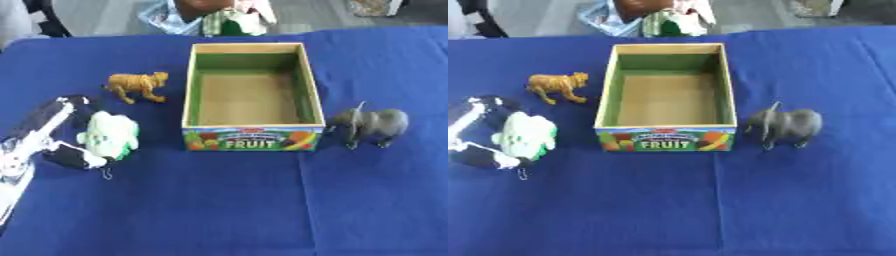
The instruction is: Pick up objects on the table and place them in the box.
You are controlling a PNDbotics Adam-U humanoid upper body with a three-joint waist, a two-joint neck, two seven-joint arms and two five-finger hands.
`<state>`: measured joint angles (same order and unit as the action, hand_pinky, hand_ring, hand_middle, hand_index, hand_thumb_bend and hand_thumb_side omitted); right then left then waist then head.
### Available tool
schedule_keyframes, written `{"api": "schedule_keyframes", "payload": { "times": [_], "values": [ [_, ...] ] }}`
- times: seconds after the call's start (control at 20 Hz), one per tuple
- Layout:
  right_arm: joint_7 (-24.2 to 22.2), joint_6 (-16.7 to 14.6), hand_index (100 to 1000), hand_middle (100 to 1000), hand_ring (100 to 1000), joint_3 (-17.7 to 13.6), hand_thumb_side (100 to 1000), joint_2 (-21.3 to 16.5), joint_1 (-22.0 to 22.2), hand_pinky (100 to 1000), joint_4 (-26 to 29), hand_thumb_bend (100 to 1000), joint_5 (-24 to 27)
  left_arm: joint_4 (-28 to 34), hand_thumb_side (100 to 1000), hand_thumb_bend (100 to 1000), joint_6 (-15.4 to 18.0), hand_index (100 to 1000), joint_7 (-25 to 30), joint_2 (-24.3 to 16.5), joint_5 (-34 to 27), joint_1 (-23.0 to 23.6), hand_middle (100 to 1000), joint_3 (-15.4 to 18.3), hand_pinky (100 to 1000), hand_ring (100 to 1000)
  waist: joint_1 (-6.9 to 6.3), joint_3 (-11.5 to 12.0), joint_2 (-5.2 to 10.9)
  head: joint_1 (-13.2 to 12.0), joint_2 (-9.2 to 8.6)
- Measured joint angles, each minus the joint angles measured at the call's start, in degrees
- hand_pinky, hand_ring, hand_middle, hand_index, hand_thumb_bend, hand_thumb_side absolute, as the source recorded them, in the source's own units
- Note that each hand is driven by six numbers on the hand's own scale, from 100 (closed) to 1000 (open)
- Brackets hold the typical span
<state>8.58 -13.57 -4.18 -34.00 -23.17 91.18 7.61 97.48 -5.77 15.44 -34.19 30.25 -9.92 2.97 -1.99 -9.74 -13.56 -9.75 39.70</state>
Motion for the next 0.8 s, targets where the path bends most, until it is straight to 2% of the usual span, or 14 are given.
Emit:
{"api": "schedule_keyframes", "payload": {
  "times": [0.25, 0.65, 0.8],
  "values": [
    [0.0, 0.0, 819, 713, 667, 0.0, 146, 0.0, 0.0, 515, 0.0, 421, 0.0, -0.6, 100, 777, -0.1, 720, -0.1, 0.5, 1.0, -1.4, 528, -1.0, 524, 491, 0.09, -0.1, 0.0, 0.0, 0.0],
    [0.0, 0.0, 819, 711, 667, 0.0, 148, 0.0, 0.0, 515, 0.0, 418, 0.0, -0.7, 100, 487, -0.2, 499, -2.0, 0.9, 1.8, -2.2, 254, -1.9, 346, 233, 0.27, -0.2, 0.0, -0.1, 0.0],
    [0.0, 0.0, 818, 711, 667, 0.0, 151, 0.0, 0.0, 515, 0.0, 415, 0.0, -0.1, 100, 459, -0.8, 461, -5.1, 0.9, 1.3, -2.3, 206, -2.0, 303, 187, 0.34, -0.2, 0.0, 0.1, 0.0]
  ]
}}
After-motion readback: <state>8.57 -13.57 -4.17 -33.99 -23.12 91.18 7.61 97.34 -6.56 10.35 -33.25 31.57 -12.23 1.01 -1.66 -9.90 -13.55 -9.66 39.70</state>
